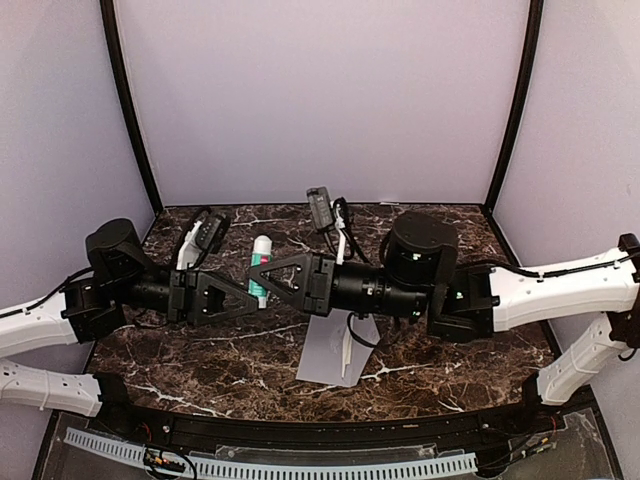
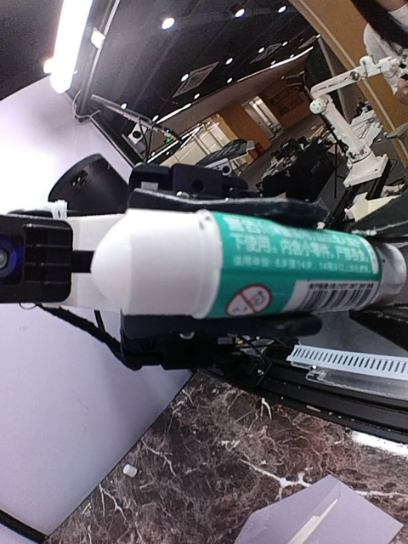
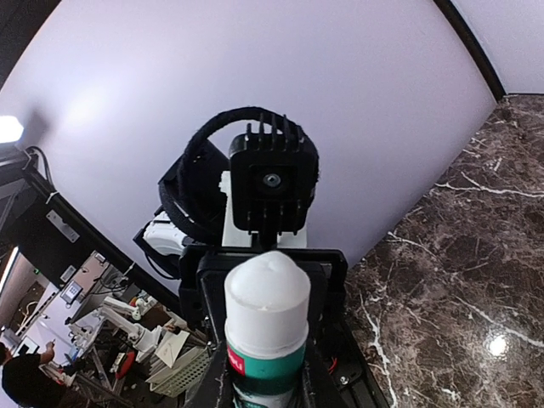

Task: Place the letter into the envelope and seal it
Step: Unscrew the solid glue.

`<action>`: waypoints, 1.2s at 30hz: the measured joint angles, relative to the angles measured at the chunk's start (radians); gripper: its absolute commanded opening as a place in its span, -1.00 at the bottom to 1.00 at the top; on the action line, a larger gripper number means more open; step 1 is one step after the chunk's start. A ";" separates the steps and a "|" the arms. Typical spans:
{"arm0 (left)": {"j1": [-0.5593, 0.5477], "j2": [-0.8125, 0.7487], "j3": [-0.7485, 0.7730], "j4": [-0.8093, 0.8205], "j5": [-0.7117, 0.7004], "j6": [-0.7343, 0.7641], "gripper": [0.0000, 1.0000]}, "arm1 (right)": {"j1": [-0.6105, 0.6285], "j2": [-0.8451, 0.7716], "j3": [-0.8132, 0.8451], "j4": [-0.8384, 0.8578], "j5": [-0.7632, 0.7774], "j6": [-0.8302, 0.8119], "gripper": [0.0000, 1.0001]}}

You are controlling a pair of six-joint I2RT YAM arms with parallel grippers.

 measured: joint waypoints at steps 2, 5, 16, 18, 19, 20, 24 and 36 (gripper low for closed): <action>0.000 0.000 0.016 -0.054 -0.041 0.027 -1.00 | 0.000 0.002 0.029 -0.072 0.043 -0.004 -1.00; 0.000 0.000 0.040 -0.128 -0.109 0.063 -1.00 | 0.000 0.019 0.095 -0.191 0.114 -0.011 -1.00; 0.006 0.071 0.079 -0.330 -0.330 0.120 -1.00 | 0.000 0.156 0.301 -0.568 0.365 -0.003 -1.00; 0.004 0.084 0.079 -0.345 -0.354 0.122 -1.00 | 0.000 0.164 0.301 -0.587 0.383 0.014 -1.00; 0.003 0.089 0.079 -0.346 -0.359 0.124 -1.00 | 0.000 0.166 0.301 -0.594 0.390 0.023 -1.00; 0.002 0.092 0.079 -0.347 -0.365 0.126 -1.00 | 0.000 0.166 0.301 -0.599 0.394 0.029 -1.00; 0.000 0.102 0.079 -0.342 -0.372 0.130 -1.00 | 0.001 0.166 0.302 -0.613 0.410 0.045 -0.82; 0.003 0.093 0.043 -0.170 -0.316 0.100 -1.00 | 0.020 -0.013 0.165 -0.518 0.333 0.019 0.46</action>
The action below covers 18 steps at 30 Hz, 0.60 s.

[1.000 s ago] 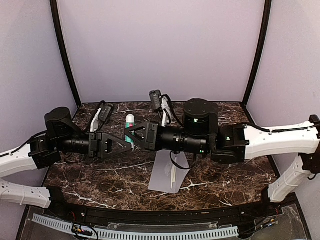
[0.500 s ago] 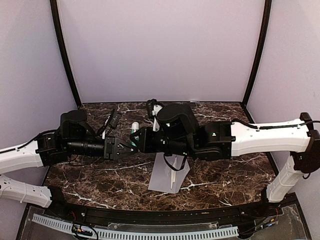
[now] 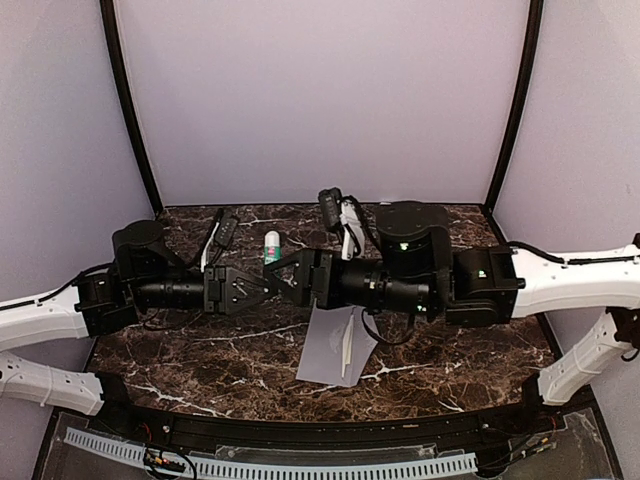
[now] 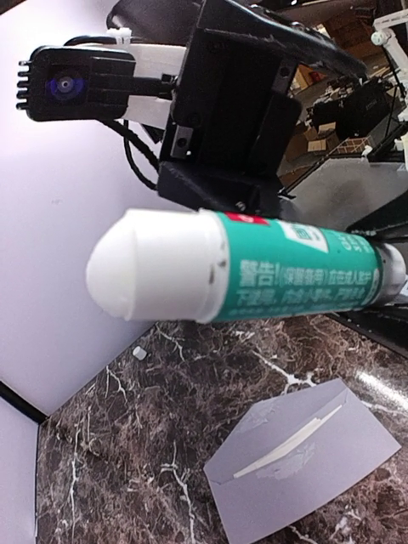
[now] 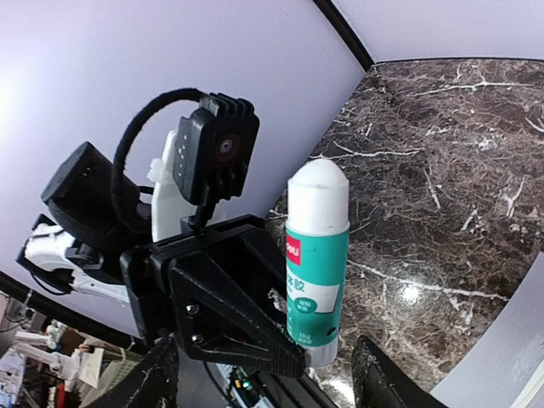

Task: Place the letter into the envelope and seal it
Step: Unscrew the solid glue.

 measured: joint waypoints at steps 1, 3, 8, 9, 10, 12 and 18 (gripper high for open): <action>0.000 -0.003 -0.009 0.019 0.013 -0.005 -1.00 | -0.001 -0.018 -0.016 0.018 -0.014 -0.005 0.49; 0.000 -0.008 -0.030 0.064 0.052 -0.017 -1.00 | -0.008 -0.060 -0.061 0.069 -0.057 -0.023 0.56; 0.000 -0.009 -0.050 0.169 0.167 -0.034 -1.00 | -0.039 -0.127 -0.169 0.211 -0.195 -0.056 0.54; 0.000 -0.009 -0.050 0.183 0.184 -0.035 -1.00 | -0.045 -0.133 -0.188 0.239 -0.224 -0.060 0.53; 0.000 -0.010 -0.050 0.202 0.206 -0.038 -1.00 | -0.050 -0.137 -0.204 0.263 -0.246 -0.061 0.50; 0.000 -0.013 -0.050 0.224 0.239 -0.039 -1.00 | -0.060 -0.139 -0.234 0.313 -0.293 -0.063 0.43; 0.000 -0.027 -0.050 0.240 0.292 -0.043 -1.00 | -0.067 -0.134 -0.240 0.389 -0.390 -0.072 0.16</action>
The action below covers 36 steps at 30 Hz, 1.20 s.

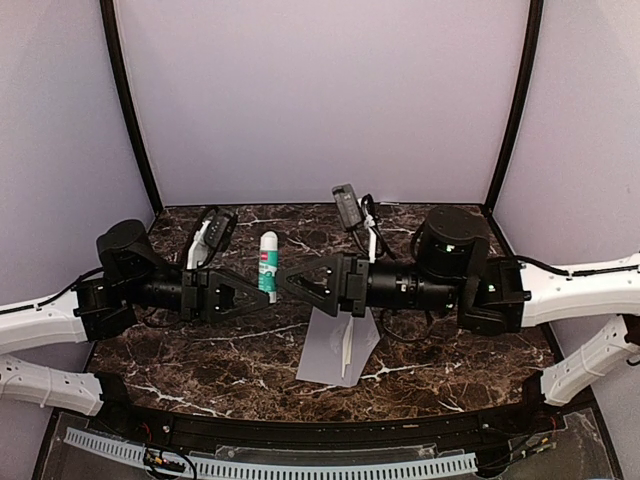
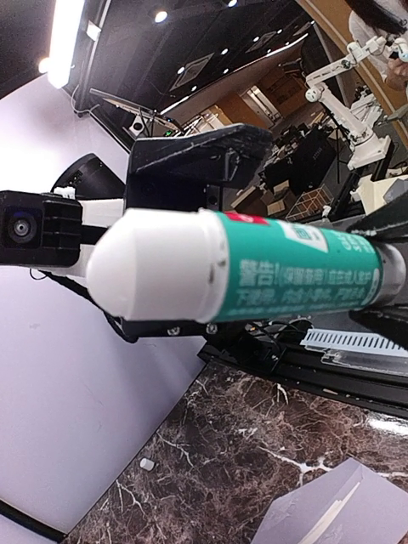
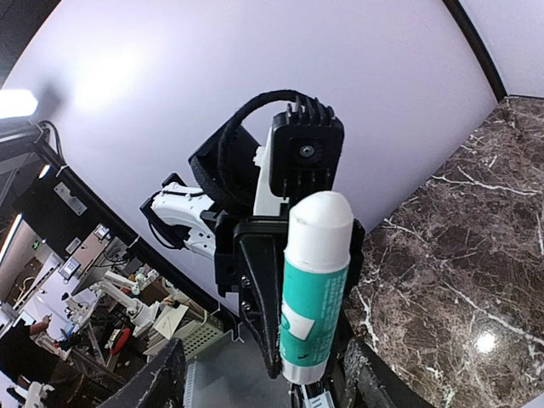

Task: Place the letter into the envelope and seal it
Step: Unscrew the solid glue.

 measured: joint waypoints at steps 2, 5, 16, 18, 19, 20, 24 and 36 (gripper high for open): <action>0.000 -0.005 0.000 0.000 0.007 0.000 -1.00 | 0.000 0.013 0.012 0.015 -0.021 -0.003 0.12; 0.000 -0.007 0.000 0.009 0.019 0.000 -1.00 | -0.001 0.035 0.031 0.025 -0.037 -0.007 0.06; -0.004 0.001 0.000 0.028 0.056 -0.002 -1.00 | -0.002 0.113 0.078 0.037 -0.065 -0.003 -0.40; -0.004 0.001 0.000 0.031 0.056 -0.002 -1.00 | -0.002 0.124 0.086 0.042 -0.069 -0.001 -0.53; -0.004 0.001 0.000 0.032 0.056 -0.002 -1.00 | -0.002 0.128 0.089 0.043 -0.071 -0.002 -0.61; -0.004 0.001 0.000 0.033 0.056 -0.002 -1.00 | -0.002 0.132 0.090 0.045 -0.072 0.000 -0.69; -0.005 -0.004 0.000 0.023 0.037 0.001 -1.00 | -0.004 0.141 0.093 0.049 -0.072 0.001 -0.87; -0.010 -0.047 0.031 -0.232 -0.238 0.074 -1.00 | -0.003 0.220 0.237 -0.201 0.132 -0.005 -1.00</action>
